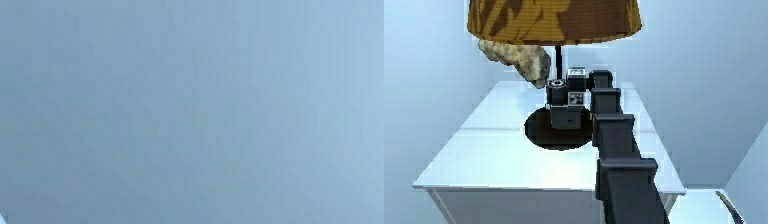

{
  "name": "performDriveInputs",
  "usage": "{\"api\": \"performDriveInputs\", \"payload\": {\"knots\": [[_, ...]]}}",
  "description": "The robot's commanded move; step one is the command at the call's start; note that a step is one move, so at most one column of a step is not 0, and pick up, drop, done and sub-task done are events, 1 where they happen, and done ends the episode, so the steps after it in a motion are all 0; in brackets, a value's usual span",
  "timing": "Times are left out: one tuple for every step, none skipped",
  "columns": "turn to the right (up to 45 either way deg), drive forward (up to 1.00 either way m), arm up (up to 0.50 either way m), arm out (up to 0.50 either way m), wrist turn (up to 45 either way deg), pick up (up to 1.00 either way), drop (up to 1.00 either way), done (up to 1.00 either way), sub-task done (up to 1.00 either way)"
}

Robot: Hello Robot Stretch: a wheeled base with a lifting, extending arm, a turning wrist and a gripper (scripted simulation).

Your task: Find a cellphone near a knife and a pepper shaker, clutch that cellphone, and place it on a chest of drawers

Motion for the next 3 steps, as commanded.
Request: {"api": "performDriveInputs", "payload": {"knots": [[0.0,0.0,0.02,0.0,0.0,0.0,0.0,0.0,0.0],[0.0,0.0,0.0,0.0,-45.0,0.0,0.0,0.0,0.0],[0.0,0.0,0.0,0.0,-45.0,0.0,0.0,0.0,0.0]]}}
